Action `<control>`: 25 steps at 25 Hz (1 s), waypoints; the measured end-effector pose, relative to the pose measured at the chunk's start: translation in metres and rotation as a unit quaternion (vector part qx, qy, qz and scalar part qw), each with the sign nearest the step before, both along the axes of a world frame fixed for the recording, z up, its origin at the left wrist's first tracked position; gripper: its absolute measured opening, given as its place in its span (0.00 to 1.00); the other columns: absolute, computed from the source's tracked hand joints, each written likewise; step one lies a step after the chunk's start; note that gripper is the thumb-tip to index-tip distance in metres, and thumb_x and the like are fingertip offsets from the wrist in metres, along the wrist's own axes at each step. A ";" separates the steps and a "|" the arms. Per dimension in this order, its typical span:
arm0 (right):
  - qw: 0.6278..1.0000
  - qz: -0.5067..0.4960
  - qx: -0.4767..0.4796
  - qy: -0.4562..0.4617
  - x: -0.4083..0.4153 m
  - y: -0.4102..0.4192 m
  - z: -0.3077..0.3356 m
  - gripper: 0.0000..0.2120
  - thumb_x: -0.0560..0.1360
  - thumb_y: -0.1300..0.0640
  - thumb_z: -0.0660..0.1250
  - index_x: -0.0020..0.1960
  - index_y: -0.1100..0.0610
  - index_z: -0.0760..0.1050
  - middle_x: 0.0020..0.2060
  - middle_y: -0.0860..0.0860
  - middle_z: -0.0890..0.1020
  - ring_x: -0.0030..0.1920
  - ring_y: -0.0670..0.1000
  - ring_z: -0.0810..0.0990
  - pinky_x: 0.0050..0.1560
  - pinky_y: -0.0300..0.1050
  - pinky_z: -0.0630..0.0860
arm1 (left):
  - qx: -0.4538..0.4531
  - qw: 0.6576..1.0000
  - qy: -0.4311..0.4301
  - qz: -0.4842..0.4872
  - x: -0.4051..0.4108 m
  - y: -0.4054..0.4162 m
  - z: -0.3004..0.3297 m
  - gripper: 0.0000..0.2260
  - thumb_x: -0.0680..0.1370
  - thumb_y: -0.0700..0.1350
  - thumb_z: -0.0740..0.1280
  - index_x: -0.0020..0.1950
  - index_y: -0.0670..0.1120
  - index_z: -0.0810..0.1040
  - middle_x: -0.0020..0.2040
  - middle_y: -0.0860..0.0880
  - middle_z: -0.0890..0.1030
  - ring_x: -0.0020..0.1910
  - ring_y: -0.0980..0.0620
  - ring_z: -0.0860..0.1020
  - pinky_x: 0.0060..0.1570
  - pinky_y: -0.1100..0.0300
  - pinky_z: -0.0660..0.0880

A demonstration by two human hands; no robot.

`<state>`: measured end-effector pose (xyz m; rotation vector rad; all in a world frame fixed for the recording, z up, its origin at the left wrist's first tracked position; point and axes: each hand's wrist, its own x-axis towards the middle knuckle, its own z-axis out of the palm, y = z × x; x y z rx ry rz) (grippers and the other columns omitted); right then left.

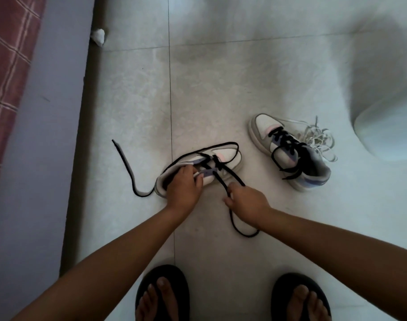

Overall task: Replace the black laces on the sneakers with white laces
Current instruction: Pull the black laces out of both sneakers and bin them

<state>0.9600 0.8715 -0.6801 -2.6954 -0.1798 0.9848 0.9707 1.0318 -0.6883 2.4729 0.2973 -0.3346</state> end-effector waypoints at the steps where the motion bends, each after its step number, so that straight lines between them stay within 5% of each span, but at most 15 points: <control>1: 0.999 -0.028 0.020 -0.032 0.010 0.003 0.000 0.16 0.78 0.49 0.59 0.60 0.58 0.69 0.53 0.58 0.80 0.53 0.59 0.78 0.43 0.46 0.70 | -0.004 1.000 0.000 0.002 -0.002 -0.001 0.000 0.09 0.79 0.46 0.63 0.49 0.39 0.74 0.48 0.41 0.79 0.48 0.43 0.77 0.46 0.49 0.73; 8: 0.988 -0.082 0.119 -0.056 0.030 0.026 -0.007 0.07 0.77 0.56 0.60 0.51 0.58 0.74 0.49 0.57 0.80 0.50 0.59 0.78 0.40 0.43 0.65 | 0.006 1.000 -0.005 0.018 -0.003 -0.002 -0.002 0.08 0.78 0.46 0.64 0.48 0.41 0.74 0.47 0.43 0.79 0.47 0.44 0.77 0.43 0.50 0.72; 12: 0.986 0.159 -0.048 0.032 0.001 -0.009 -0.009 0.12 0.77 0.61 0.57 0.59 0.54 0.72 0.56 0.55 0.78 0.57 0.57 0.77 0.46 0.44 0.69 | 0.015 1.000 -0.019 0.003 -0.003 -0.001 -0.002 0.09 0.79 0.46 0.63 0.48 0.40 0.74 0.48 0.43 0.79 0.48 0.44 0.76 0.44 0.50 0.70; 15: 0.922 0.315 -0.181 0.132 -0.022 -0.020 -0.005 0.17 0.77 0.64 0.59 0.65 0.57 0.70 0.62 0.54 0.75 0.61 0.55 0.75 0.56 0.47 0.72 | 0.024 0.999 -0.022 -0.017 -0.004 0.000 -0.002 0.09 0.79 0.47 0.63 0.48 0.41 0.74 0.49 0.43 0.79 0.48 0.44 0.76 0.45 0.50 0.71; 19: 0.884 0.366 -0.223 0.189 0.000 -0.011 0.002 0.14 0.77 0.60 0.62 0.63 0.59 0.72 0.57 0.53 0.76 0.58 0.54 0.76 0.49 0.46 0.69 | 0.029 1.000 -0.008 -0.009 -0.005 -0.002 0.000 0.09 0.79 0.47 0.63 0.48 0.41 0.74 0.49 0.44 0.79 0.49 0.45 0.76 0.45 0.52 0.71; 22: 0.736 0.478 -0.281 0.387 -0.015 -0.008 0.002 0.09 0.79 0.57 0.62 0.43 0.62 0.75 0.39 0.56 0.76 0.46 0.57 0.76 0.46 0.46 0.68 | 0.034 0.999 0.008 0.019 -0.005 -0.001 0.005 0.10 0.80 0.47 0.61 0.51 0.40 0.73 0.51 0.42 0.79 0.50 0.43 0.77 0.46 0.51 0.72; 23: 0.727 0.472 -0.285 0.410 -0.022 -0.008 0.002 0.13 0.80 0.57 0.61 0.40 0.62 0.73 0.41 0.59 0.78 0.46 0.59 0.77 0.47 0.47 0.69 | 0.035 0.999 0.016 0.031 -0.003 0.001 0.006 0.11 0.80 0.47 0.60 0.51 0.39 0.73 0.51 0.41 0.78 0.50 0.42 0.77 0.45 0.50 0.73; 25: 0.878 0.322 -0.220 0.277 -0.015 -0.014 0.007 0.10 0.79 0.55 0.59 0.50 0.62 0.74 0.54 0.59 0.79 0.55 0.58 0.78 0.49 0.46 0.71 | 0.025 0.998 0.038 0.041 -0.003 0.001 0.011 0.11 0.80 0.46 0.59 0.53 0.39 0.71 0.51 0.41 0.78 0.50 0.41 0.77 0.44 0.53 0.72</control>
